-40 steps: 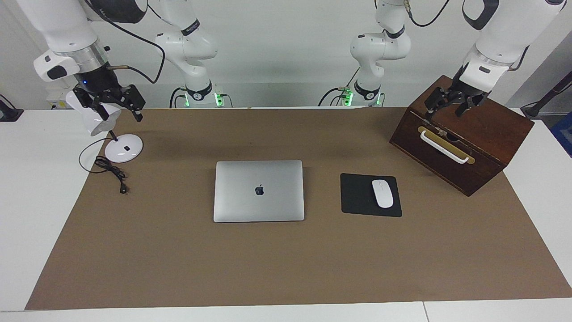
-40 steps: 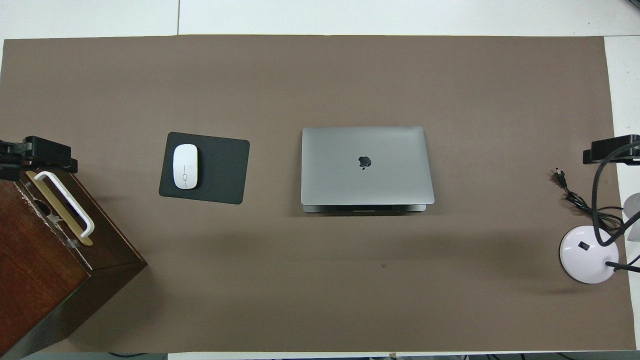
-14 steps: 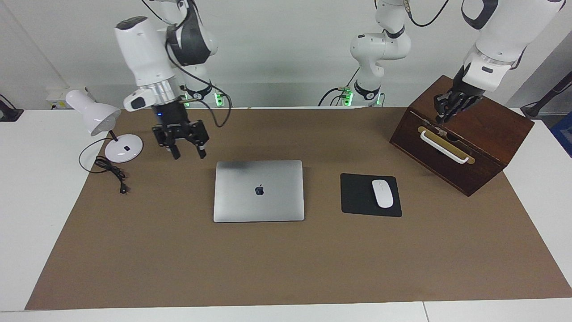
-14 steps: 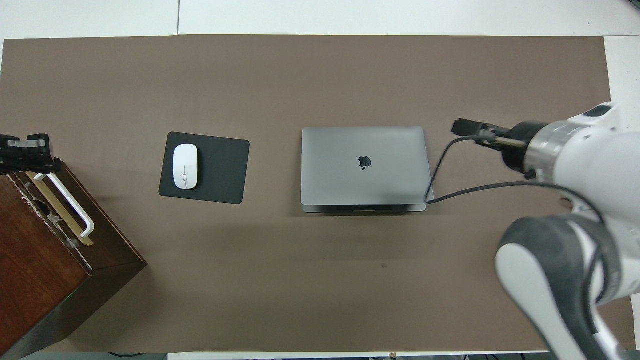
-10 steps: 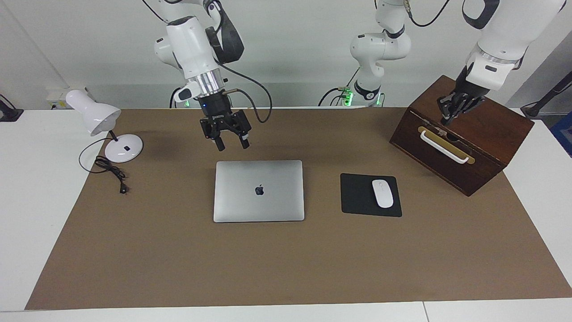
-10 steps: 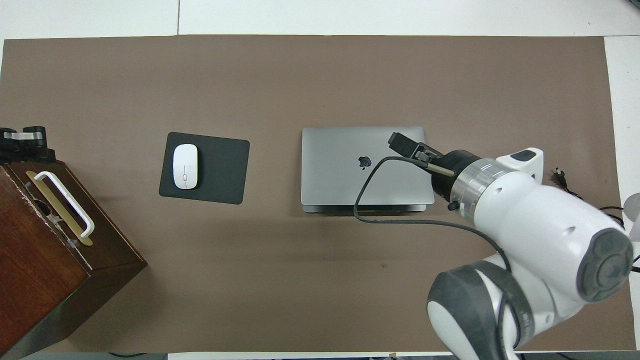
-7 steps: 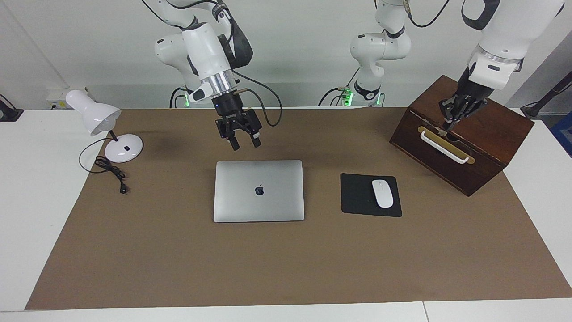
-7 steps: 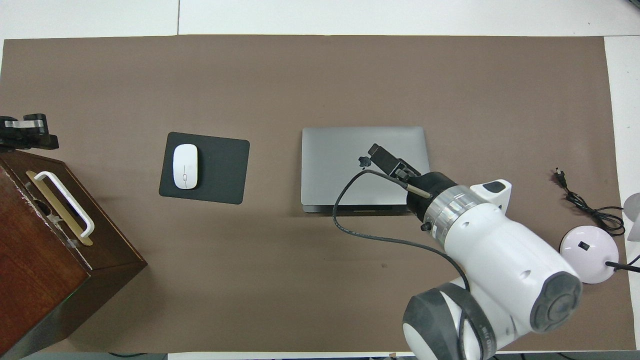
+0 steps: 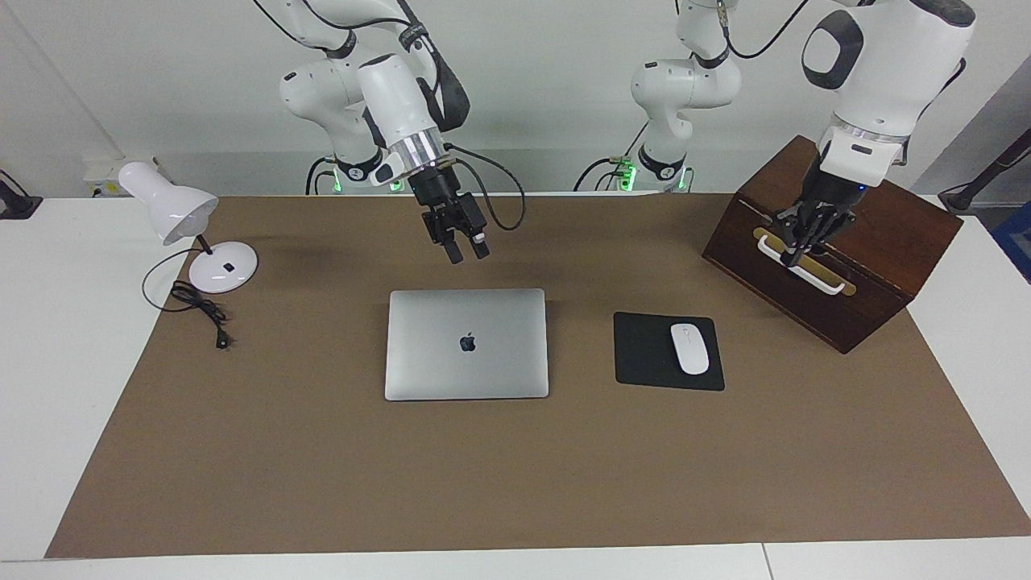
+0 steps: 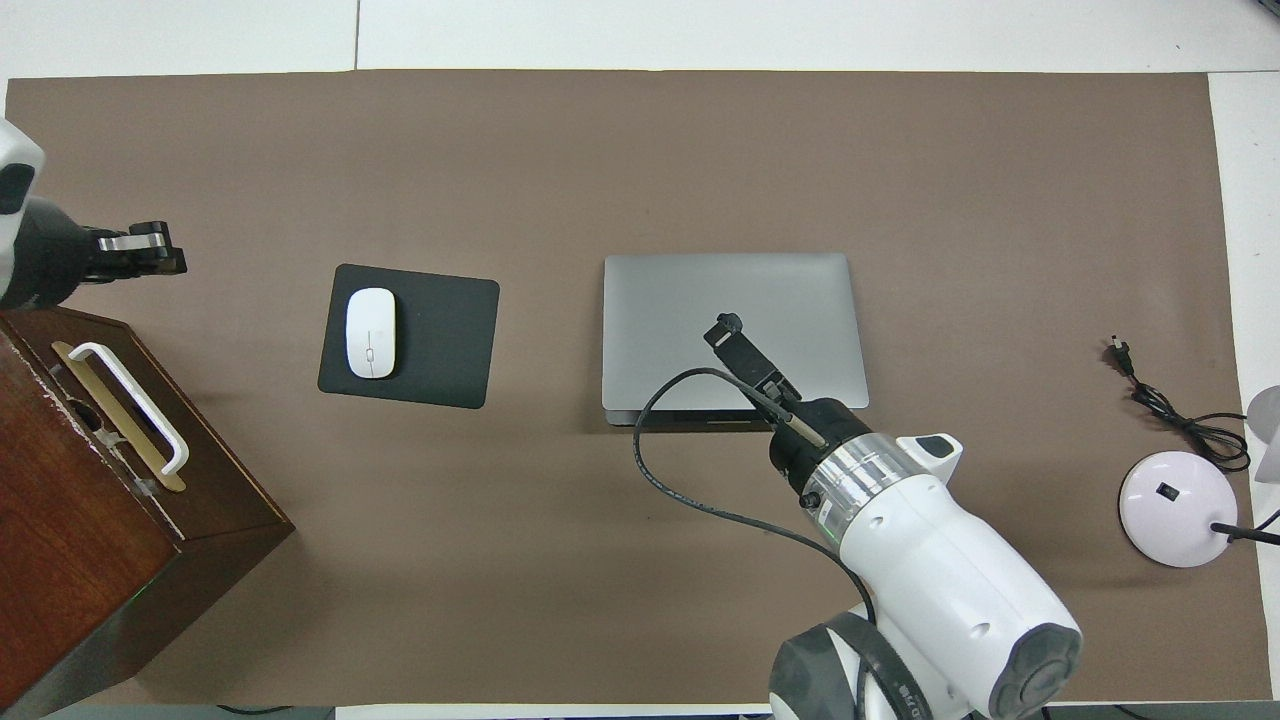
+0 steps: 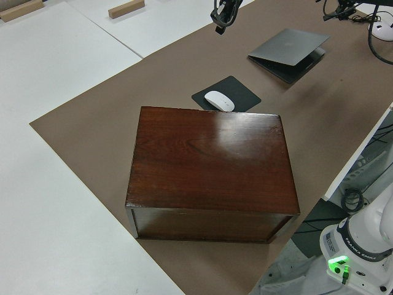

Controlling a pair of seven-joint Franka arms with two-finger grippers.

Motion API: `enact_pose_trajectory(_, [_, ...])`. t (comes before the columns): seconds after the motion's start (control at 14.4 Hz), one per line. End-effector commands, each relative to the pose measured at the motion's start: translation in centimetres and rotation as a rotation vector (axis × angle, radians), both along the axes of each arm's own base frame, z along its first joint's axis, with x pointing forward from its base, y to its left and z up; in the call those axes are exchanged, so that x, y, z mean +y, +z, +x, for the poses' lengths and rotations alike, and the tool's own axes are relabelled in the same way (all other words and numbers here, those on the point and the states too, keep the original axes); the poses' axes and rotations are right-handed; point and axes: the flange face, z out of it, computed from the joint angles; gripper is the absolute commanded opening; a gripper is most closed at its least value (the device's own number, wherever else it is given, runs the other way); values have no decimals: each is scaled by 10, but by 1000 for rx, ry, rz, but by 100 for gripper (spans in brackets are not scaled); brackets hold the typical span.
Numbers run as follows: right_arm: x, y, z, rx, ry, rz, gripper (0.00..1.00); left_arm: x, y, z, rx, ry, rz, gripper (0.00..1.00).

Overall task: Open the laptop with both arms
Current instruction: 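Move the left gripper past the mouse pad toward the laptop front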

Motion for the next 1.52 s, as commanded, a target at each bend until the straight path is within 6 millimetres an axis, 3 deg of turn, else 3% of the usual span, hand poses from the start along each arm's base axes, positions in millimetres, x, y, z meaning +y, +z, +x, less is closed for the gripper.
enact_pose_trajectory(0.0, [-4,-19,-7,2,-44,37,100,-21,-29,-36,-56,-54,-15,0])
enact_pose_trajectory(0.42, [-8,-66,-20,-38,-75,53,100,-84,-98,-88,-127,-183,-20,0])
enact_pose_trajectory(0.76, [-8,-69,-20,-19,-98,73,100,-121,-174,-135,-231,-268,-28,0])
enact_pose_trajectory(1.45, [8,-81,-12,12,-115,96,100,-218,-253,-174,-359,-462,-66,0])
